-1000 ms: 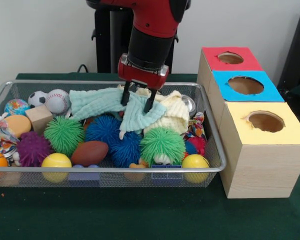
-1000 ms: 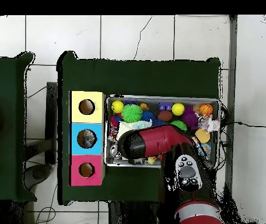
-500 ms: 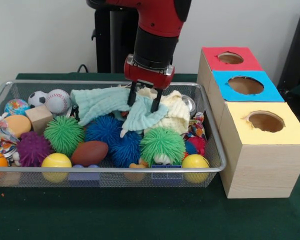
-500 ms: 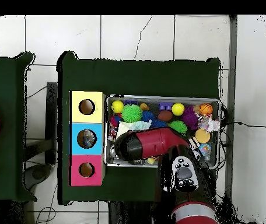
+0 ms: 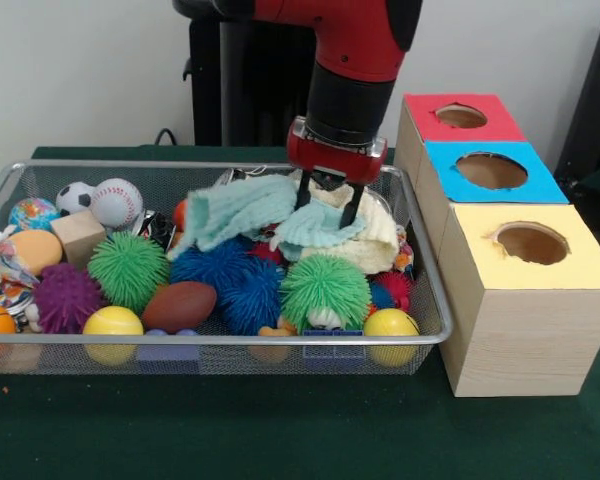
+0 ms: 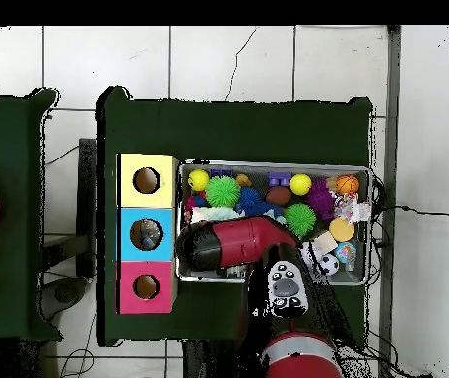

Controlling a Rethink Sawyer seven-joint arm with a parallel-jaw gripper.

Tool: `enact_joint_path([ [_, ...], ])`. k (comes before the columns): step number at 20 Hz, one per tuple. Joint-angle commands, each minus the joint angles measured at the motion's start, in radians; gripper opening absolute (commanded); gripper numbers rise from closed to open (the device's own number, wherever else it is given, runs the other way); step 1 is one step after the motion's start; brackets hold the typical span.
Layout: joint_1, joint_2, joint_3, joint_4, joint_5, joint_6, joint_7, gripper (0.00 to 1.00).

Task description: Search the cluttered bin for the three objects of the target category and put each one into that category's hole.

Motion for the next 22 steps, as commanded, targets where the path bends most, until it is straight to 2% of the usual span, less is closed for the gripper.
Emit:
enact_joint_path([
  [1, 0.047, 0.076, -0.007, 0.056, 0.086, -0.058, 0.226, 1.0],
  [4, 0.075, 0.093, -0.026, 0.047, 0.114, -0.072, 0.243, 1.0],
  [8, 0.074, 0.101, -0.037, 0.047, 0.125, -0.091, 0.212, 1.0],
  [12, 0.032, 0.091, -0.027, 0.06, 0.116, -0.105, 0.145, 1.0],
  [18, -0.042, -0.156, 0.017, 0.165, 0.163, 0.111, 0.017, 1.0],
  [22, -0.066, -0.257, 0.03, 0.186, 0.191, 0.218, -0.03, 1.0],
])
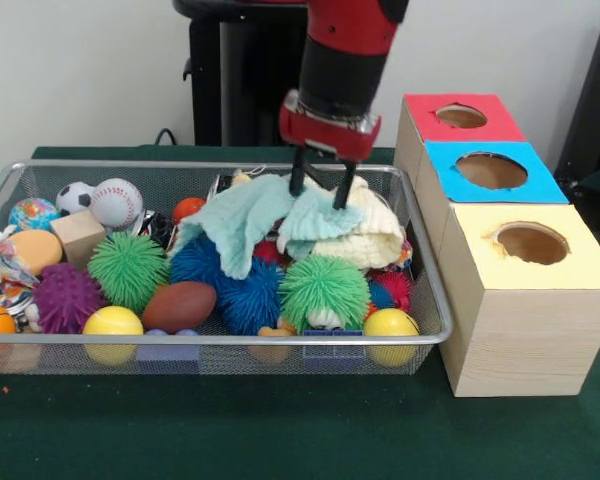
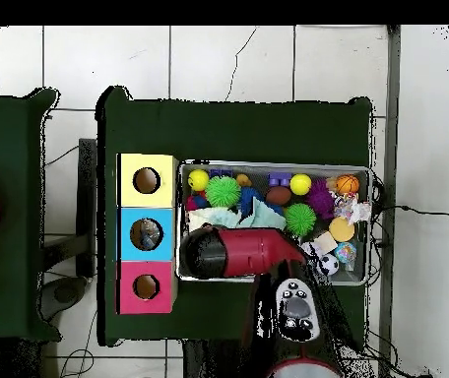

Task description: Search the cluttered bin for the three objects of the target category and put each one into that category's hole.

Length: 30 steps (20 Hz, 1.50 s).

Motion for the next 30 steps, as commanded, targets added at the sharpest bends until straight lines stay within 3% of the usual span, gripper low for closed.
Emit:
enact_joint_path([
  [1, -0.061, -0.197, 0.079, 0.111, 0.083, 0.242, -0.039, 1.0],
  [8, -0.142, -0.223, 0.122, 0.113, 0.064, 0.247, -0.123, 1.0],
  [16, -0.348, -0.102, 0.202, 0.043, -0.124, 0.138, -0.334, 1.0],
  [30, -0.557, 0.015, 0.381, -0.058, -0.371, 0.104, -0.384, 1.0],
])
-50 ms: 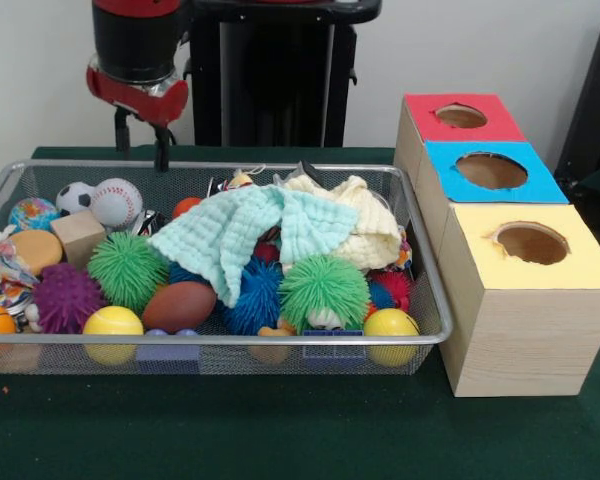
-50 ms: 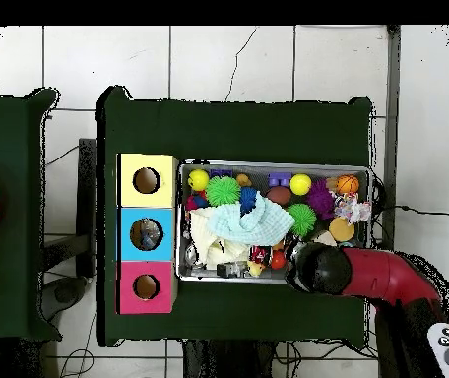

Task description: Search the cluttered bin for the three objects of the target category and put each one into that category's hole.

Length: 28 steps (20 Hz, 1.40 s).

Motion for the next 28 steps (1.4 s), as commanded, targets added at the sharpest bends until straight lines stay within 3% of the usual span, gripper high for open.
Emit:
enact_joint_path([
  [1, -0.06, 0.089, 0.178, -0.08, -0.121, -0.058, -0.341, 1.0],
  [8, -0.076, 0.138, 0.191, -0.105, -0.199, -0.072, -0.275, 1.0],
  [16, -0.108, 0.211, 0.186, -0.187, -0.317, -0.098, -0.286, 1.0],
  [19, -0.13, 0.251, 0.205, -0.217, -0.336, -0.107, -0.301, 1.0],
  [28, -0.212, 0.24, 0.28, -0.238, -0.323, -0.011, -0.417, 1.0],
])
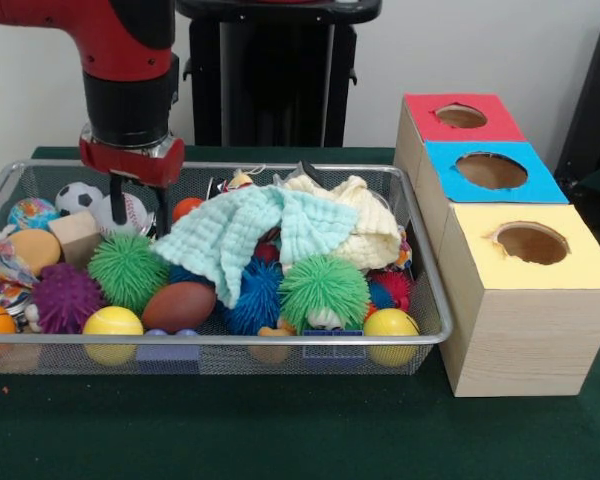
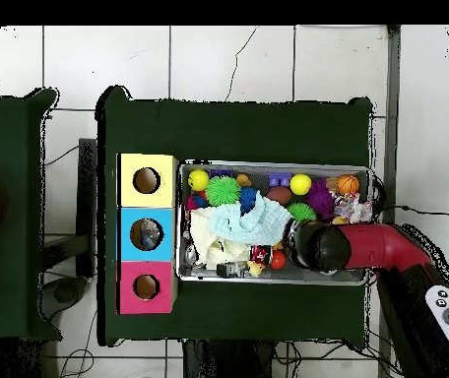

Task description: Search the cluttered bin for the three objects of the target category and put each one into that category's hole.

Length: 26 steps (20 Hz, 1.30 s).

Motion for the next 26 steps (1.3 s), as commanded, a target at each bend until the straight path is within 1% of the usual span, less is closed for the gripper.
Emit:
enact_joint_path([
  [1, -0.101, 0.109, 0.065, -0.129, -0.144, 0.005, -0.405, 1.0],
  [3, -0.109, 0.106, 0.076, -0.132, -0.15, 0.02, -0.418, 1.0],
  [6, -0.13, 0.07, 0.091, -0.134, -0.149, 0.079, -0.484, 1.0],
  [10, -0.178, 0.012, 0.132, -0.138, -0.094, 0.19, -0.595, 1.0],
  [11, -0.186, 0.004, 0.14, -0.142, -0.083, 0.209, -0.616, 1.0],
  [14, -0.189, 0.008, 0.146, -0.155, -0.065, 0.234, -0.64, 1.0],
  [17, -0.18, 0.004, 0.136, -0.14, -0.058, 0.23, -0.619, 1.0],
  [22, -0.122, 0.033, 0.083, -0.088, -0.103, 0.119, -0.473, 1.0],
  [26, -0.088, 0.071, 0.056, -0.08, -0.117, 0.073, -0.403, 1.0],
])
